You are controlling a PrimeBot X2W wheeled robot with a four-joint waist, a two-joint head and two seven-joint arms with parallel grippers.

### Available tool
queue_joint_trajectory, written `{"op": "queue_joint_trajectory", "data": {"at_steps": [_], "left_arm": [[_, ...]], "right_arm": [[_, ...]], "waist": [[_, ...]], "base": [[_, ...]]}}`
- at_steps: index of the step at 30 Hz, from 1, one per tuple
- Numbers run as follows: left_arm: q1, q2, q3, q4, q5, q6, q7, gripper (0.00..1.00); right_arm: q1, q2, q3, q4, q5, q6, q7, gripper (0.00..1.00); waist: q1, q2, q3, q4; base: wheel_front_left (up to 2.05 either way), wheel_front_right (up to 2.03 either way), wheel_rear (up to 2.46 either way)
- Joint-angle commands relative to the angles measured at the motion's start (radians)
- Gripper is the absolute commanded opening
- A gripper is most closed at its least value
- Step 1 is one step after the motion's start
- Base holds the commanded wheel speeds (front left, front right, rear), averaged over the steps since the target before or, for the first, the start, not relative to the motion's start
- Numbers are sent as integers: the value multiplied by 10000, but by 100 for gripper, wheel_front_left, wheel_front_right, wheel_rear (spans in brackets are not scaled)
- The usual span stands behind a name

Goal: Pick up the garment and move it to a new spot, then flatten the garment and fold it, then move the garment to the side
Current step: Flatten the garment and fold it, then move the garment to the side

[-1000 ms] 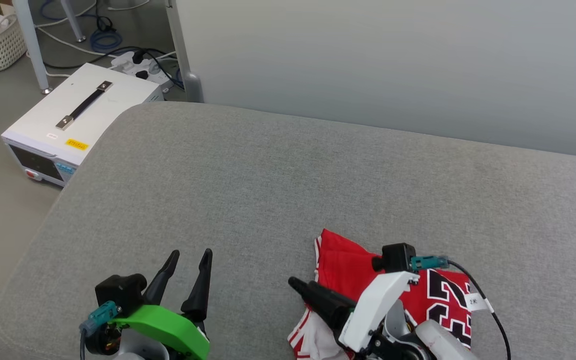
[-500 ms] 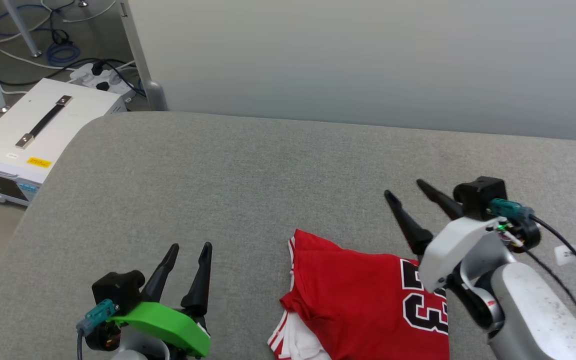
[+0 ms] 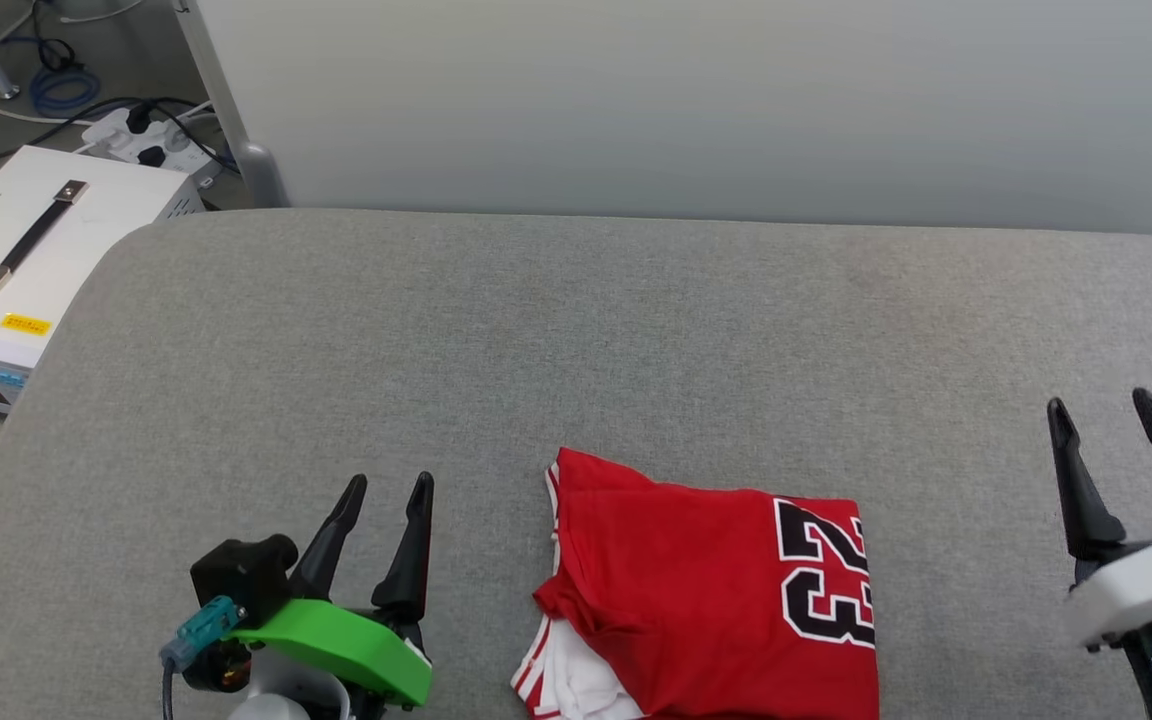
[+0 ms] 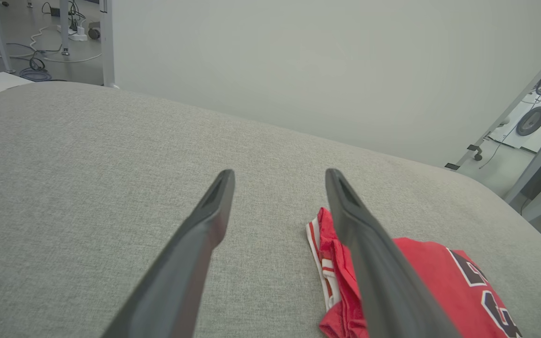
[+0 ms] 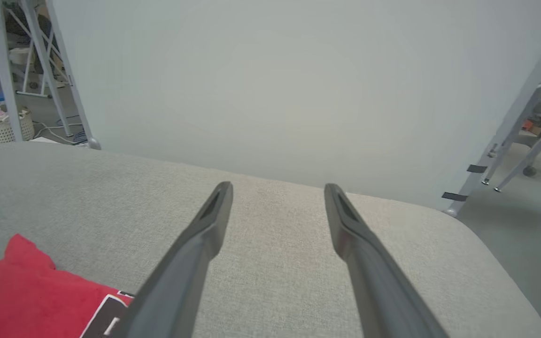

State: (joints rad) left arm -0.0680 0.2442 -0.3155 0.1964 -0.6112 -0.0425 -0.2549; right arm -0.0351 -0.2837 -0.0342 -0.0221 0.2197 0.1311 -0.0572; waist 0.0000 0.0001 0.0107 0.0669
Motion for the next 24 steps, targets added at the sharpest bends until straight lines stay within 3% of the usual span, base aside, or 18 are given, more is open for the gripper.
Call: {"op": "queue_joint_trajectory", "data": {"at_steps": [1, 10, 24], "left_arm": [[-36, -82, 74, -4, 113, -109, -60, 100], [396, -701, 1192, -634, 1511, -527, -67, 100], [536, -1167, 1566, -821, 2509, -856, -68, 100]], "right_arm": [[374, 204, -195, -222, -68, -4, -175, 100], [1675, 1374, -478, -778, -228, -4, -1054, 100], [1541, 1547, -210, -469, -299, -4, -1433, 100]], "waist": [[0, -1, 46, -49], [0, -1, 95, -117], [0, -1, 81, -36]], "base": [[0, 0, 0], [0, 0, 0], [0, 0, 0]]}}
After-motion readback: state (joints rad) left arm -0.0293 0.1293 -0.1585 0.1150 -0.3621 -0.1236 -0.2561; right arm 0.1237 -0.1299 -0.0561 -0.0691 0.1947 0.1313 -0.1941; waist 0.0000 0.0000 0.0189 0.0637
